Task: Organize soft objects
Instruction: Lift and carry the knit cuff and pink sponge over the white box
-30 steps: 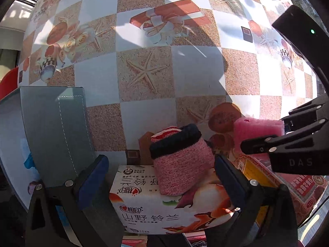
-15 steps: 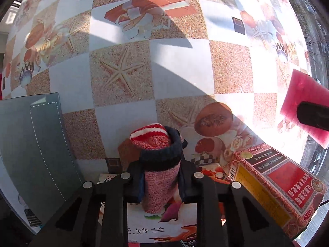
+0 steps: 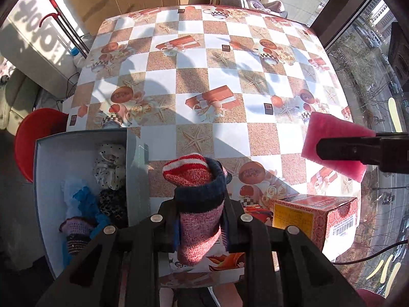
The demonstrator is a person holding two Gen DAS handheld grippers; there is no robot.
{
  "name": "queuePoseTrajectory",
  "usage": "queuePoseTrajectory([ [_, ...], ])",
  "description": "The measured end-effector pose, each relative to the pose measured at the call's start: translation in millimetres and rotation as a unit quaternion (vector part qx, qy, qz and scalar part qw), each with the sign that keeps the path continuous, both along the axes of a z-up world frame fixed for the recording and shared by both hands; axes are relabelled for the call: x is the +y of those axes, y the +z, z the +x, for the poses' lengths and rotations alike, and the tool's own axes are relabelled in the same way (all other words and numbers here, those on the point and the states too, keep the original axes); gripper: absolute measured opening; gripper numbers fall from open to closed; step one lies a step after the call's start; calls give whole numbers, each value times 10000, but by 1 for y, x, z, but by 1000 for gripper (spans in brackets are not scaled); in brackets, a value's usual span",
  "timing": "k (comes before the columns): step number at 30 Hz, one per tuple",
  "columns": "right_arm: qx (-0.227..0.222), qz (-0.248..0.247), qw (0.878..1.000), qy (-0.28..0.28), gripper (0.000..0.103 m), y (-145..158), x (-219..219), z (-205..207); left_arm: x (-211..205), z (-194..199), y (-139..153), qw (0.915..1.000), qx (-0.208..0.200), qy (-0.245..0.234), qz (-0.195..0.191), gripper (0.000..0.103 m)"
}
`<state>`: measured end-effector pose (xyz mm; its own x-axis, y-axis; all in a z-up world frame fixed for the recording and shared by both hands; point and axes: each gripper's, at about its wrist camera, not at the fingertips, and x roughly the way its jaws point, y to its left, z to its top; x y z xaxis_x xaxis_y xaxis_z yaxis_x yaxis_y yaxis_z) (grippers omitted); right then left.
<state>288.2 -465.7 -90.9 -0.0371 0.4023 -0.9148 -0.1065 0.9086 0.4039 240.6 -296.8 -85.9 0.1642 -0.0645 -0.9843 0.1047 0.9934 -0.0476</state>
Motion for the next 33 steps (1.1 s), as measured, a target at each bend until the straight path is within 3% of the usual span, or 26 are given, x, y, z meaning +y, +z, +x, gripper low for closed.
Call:
queuePoseTrajectory([
  [9, -505, -27, 9957, 777, 26, 22, 103, -26, 82, -41, 24, 9960, -332, 812, 174, 26],
  [19, -694, 22, 9852, 1567, 26, 21, 213, -59, 165, -88, 23, 9846, -383, 1675, 309, 26],
  [26, -825, -114, 9794, 1839, 26, 17, 251, -76, 192, -105, 16, 9798, -330, 1948, 292, 26],
  [33, -776, -203, 9782, 1915, 26, 10, 262, -80, 197, -110, -2, 9798, -124, 1972, 308, 26],
])
